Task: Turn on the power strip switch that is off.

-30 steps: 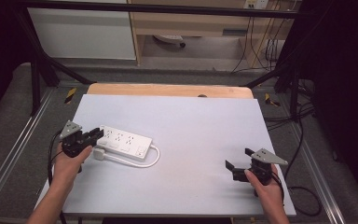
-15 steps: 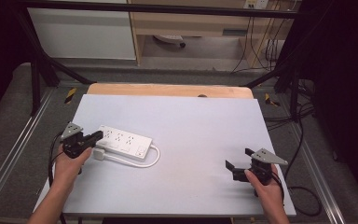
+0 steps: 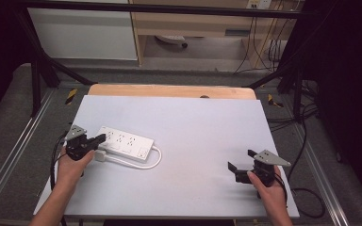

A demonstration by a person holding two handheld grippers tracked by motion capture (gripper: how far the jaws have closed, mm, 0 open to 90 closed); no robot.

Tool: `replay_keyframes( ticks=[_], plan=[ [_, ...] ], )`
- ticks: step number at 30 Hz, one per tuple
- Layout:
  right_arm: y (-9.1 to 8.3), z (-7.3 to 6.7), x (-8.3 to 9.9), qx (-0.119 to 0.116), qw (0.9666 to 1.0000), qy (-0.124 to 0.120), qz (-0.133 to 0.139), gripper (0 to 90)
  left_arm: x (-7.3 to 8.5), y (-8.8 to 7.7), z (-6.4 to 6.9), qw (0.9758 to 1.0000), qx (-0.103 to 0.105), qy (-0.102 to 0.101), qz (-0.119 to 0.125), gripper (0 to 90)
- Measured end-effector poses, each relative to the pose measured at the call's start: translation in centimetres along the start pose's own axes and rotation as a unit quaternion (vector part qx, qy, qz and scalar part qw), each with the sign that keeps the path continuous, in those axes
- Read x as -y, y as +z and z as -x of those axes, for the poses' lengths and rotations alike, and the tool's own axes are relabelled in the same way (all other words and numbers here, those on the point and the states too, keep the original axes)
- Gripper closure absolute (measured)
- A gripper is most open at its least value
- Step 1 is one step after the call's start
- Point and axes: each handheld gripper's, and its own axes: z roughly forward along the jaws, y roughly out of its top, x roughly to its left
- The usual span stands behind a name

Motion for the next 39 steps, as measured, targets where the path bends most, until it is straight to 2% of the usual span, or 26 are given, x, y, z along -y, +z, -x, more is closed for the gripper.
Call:
replay_keyframes(
  ticks=[18, 39],
  plan=[
    [0.0, 0.0, 0.0, 0.000, 1.0000, -0.001, 0.001, 3.3, 0.4, 0.7, 0.4, 0.9999, 0.005, 0.007, -0.007, 90.0],
    [-0.1, -0.1, 0.0, -0.002, 1.0000, -0.003, 0.000, 3.3, 0.8, 1.3, 0.3, 0.9996, -0.006, 0.014, -0.023, 90.0]
  ],
)
